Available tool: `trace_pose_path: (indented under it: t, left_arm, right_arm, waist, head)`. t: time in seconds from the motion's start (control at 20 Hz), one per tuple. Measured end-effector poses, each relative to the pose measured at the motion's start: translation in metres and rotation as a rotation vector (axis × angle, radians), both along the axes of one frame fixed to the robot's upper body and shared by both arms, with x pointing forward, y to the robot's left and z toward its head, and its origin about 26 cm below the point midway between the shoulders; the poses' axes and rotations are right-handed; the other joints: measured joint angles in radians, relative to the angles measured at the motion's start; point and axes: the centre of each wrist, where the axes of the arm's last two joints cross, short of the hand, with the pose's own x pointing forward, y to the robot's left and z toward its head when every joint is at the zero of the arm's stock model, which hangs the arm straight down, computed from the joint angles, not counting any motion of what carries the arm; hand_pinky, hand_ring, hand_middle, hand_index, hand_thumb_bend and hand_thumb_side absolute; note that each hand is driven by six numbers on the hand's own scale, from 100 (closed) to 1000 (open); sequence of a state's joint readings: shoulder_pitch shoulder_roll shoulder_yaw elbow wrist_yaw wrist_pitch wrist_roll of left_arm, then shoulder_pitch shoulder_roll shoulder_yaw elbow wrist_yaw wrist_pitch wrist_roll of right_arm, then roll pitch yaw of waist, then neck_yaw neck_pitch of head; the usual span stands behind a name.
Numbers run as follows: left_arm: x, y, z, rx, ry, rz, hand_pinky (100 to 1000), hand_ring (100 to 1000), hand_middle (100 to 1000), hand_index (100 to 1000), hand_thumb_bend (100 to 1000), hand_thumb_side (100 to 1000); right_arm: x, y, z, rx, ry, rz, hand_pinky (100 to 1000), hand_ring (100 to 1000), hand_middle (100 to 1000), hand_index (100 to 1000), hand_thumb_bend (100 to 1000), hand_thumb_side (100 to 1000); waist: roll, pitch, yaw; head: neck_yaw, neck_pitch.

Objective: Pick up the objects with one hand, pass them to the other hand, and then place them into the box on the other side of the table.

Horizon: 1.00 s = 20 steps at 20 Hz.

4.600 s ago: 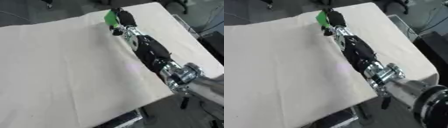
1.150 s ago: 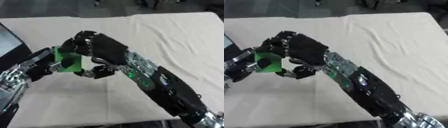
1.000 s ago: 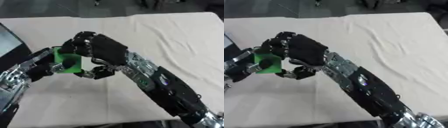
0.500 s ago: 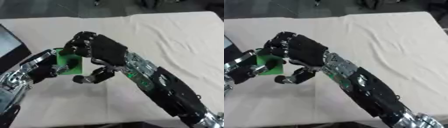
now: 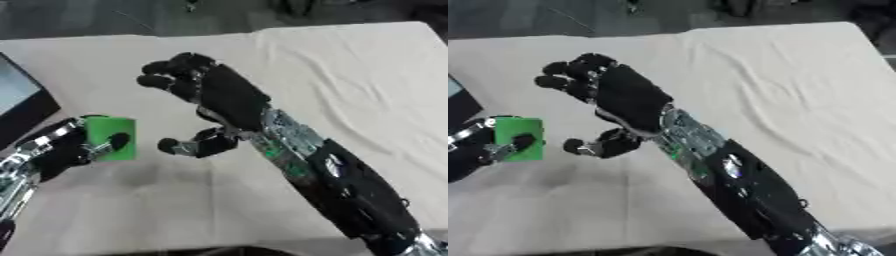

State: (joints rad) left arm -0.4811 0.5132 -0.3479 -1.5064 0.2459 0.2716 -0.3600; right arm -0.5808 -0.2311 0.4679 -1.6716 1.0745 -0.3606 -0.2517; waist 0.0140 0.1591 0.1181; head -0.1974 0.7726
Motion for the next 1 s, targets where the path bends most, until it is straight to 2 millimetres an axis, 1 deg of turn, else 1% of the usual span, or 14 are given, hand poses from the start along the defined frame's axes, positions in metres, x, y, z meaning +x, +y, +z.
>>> trace_pose_path:
  t: [0.15, 0.25, 0.35, 0.4, 0.5, 0.55, 0.6, 0.65, 0.7, 0.8, 0.85, 0.9, 0.95, 1.0]
  left_arm:
    - [0.006, 0.035, 0.012, 0.065, -0.034, 0.161, 629, 740, 506, 534, 319, 315]
    - [0.011, 0.06, 0.026, 0.111, -0.069, 0.272, 636, 712, 514, 565, 390, 271]
    - [0.015, 0.087, 0.044, 0.161, -0.105, 0.394, 642, 686, 520, 595, 445, 259]
    - [0.017, 0.103, 0.052, 0.187, -0.114, 0.461, 649, 665, 532, 625, 494, 254]
    - [0.017, 0.132, 0.067, 0.239, -0.131, 0.594, 656, 641, 551, 657, 526, 247]
    - [0.017, 0.146, 0.073, 0.272, -0.134, 0.655, 669, 627, 566, 689, 568, 256]
    - [0.017, 0.157, 0.078, 0.31, -0.133, 0.709, 685, 620, 584, 733, 624, 124]
    - [0.016, 0.168, 0.08, 0.357, -0.124, 0.762, 707, 632, 625, 784, 677, 234]
    - [0.015, 0.178, 0.079, 0.411, -0.111, 0.81, 724, 646, 660, 818, 692, 321]
    - [0.01, 0.198, 0.072, 0.532, -0.066, 0.895, 775, 726, 749, 870, 781, 437]
    - [0.008, 0.206, 0.066, 0.592, -0.042, 0.932, 796, 749, 779, 885, 804, 460]
    - [0.006, 0.212, 0.059, 0.644, -0.017, 0.964, 836, 793, 834, 919, 864, 518]
    - [0.006, 0.216, 0.051, 0.687, 0.007, 0.996, 864, 823, 871, 944, 899, 566]
    - [0.005, 0.221, 0.045, 0.727, 0.028, 1.027, 868, 829, 879, 949, 917, 579]
  right_arm:
    - [-0.001, -0.015, 0.003, 0.088, -0.015, -0.056, 769, 731, 780, 864, 458, 252]
    - [0.0, -0.024, 0.0, 0.13, -0.017, -0.098, 764, 728, 777, 860, 418, 250]
    - [0.0, -0.034, -0.005, 0.164, -0.016, -0.14, 763, 725, 773, 858, 399, 247]
    - [0.0, -0.037, -0.008, 0.176, -0.02, -0.155, 760, 720, 768, 853, 381, 242]
    - [0.0, -0.042, -0.012, 0.192, -0.027, -0.169, 757, 717, 763, 850, 362, 242]
    - [0.0, -0.043, -0.015, 0.199, -0.027, -0.172, 757, 715, 762, 849, 354, 241]
    - [0.0, -0.044, -0.017, 0.204, -0.028, -0.171, 757, 715, 762, 849, 351, 252]
    - [0.0, -0.044, -0.019, 0.208, -0.029, -0.169, 757, 714, 762, 850, 338, 246]
    - [-0.001, -0.044, -0.02, 0.21, -0.03, -0.163, 757, 714, 762, 850, 334, 243]
    - [-0.001, -0.042, -0.022, 0.209, -0.029, -0.151, 757, 712, 760, 850, 325, 244]
    - [-0.001, -0.041, -0.022, 0.21, -0.028, -0.144, 757, 711, 759, 850, 322, 244]
    - [-0.001, -0.041, -0.023, 0.211, -0.027, -0.139, 757, 709, 758, 850, 314, 247]
    - [-0.002, -0.04, -0.023, 0.21, -0.024, -0.133, 757, 708, 757, 850, 305, 251]
    - [-0.002, -0.039, -0.023, 0.21, -0.022, -0.129, 756, 708, 756, 850, 300, 254]
  waist:
    - [-0.003, -0.007, 0.01]
    - [-0.001, -0.012, 0.015]
    - [0.005, -0.016, 0.017]
    - [0.01, -0.018, 0.015]
    - [0.016, -0.02, 0.005]
    - [0.017, -0.021, -0.002]
    - [0.017, -0.022, -0.009]
    - [0.018, -0.023, -0.02]
    - [0.018, -0.023, -0.031]
    - [0.017, -0.023, -0.054]
    - [0.016, -0.023, -0.061]
    - [0.015, -0.023, -0.065]
    - [0.013, -0.023, -0.069]
    - [0.011, -0.024, -0.074]
  head:
    - [-0.005, 0.0]
    - [0.013, 0.0]
    - [0.067, 0.0]
    - [0.104, 0.0]
    - [0.18, 0.0]
    - [0.215, 0.0]
    - [0.245, 0.0]
    - [0.274, 0.0]
    - [0.3, 0.0]
    - [0.341, -0.001]
    - [0.354, -0.001]
    - [0.363, -0.002]
    - [0.369, -0.002]
    - [0.371, -0.003]
